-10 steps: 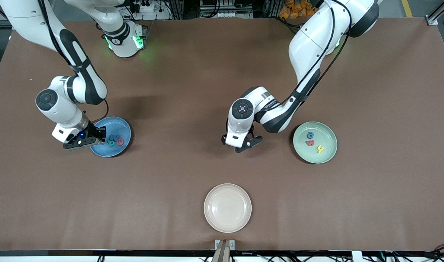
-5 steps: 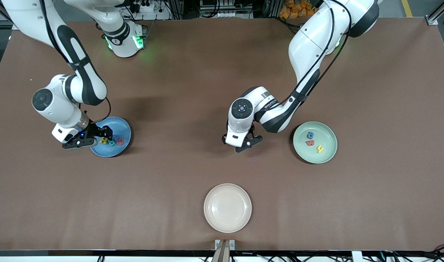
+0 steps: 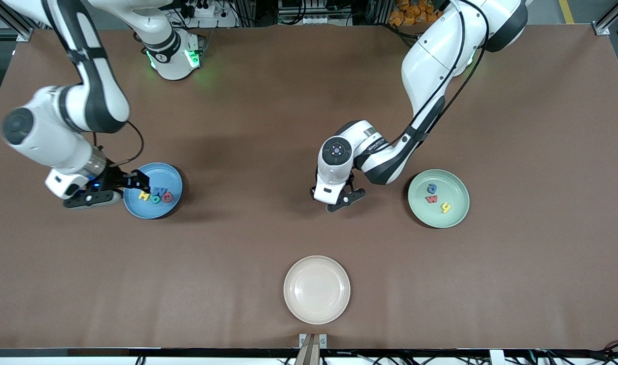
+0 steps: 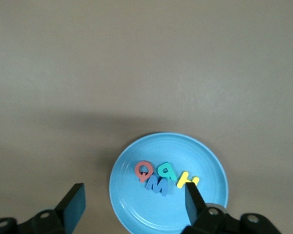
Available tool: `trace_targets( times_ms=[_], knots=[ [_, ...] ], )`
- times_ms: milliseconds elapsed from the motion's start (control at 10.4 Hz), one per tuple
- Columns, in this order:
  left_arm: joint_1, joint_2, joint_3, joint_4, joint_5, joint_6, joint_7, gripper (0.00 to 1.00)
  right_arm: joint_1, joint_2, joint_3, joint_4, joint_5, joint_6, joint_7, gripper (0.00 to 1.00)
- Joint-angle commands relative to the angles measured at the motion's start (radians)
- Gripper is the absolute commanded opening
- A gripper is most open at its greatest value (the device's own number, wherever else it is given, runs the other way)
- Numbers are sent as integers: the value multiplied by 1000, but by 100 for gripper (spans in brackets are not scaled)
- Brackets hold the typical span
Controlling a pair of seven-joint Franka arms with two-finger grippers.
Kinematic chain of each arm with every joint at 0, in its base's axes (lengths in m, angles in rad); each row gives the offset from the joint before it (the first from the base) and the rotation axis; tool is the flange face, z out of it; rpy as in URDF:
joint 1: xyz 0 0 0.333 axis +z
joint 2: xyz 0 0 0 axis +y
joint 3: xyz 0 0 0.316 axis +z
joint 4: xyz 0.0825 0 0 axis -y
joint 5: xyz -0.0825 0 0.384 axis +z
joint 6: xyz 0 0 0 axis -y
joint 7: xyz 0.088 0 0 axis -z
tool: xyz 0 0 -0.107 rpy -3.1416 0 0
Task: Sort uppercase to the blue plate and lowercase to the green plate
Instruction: 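Drop H on the blue plate while the left gripper grasps m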
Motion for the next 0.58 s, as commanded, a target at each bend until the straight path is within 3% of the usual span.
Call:
trace_targets(
  times_ms=[0, 483],
  knots=[
    [-4, -19, -3, -27, 19, 3, -19, 0, -6, 2, 4, 169, -62, -138, 31, 88],
    [20, -53, -3, -35, 18, -12, -11, 0, -23, 16, 8, 471, -148, -400, 104, 90]
  ],
)
